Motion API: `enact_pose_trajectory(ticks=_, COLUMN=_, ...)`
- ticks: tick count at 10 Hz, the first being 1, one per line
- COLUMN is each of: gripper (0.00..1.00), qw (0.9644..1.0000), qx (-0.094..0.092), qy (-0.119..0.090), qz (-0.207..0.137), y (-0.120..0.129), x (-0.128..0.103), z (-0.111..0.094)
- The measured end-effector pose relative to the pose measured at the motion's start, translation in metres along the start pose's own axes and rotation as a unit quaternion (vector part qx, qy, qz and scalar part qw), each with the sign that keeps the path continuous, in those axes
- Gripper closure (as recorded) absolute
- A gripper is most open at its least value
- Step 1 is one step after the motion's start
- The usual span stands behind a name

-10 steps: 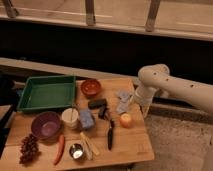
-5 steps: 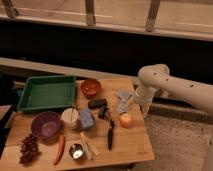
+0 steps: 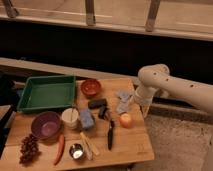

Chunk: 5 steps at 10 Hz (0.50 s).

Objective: Place fork in table surface

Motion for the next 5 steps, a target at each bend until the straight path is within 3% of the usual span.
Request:
enact_pose_trajectory(ticks=2, gripper=0.34, qw=0.9995, qx=0.008, qy=-0.01, qz=-0.031, y=0.014, x=0.005, z=-0.008)
enact_pose_trajectory(ticks=5, gripper=0.34, qw=0.9939, qx=0.012, qy=-0.021, qz=-0.108, y=0.081, x=0.023, z=-0.019)
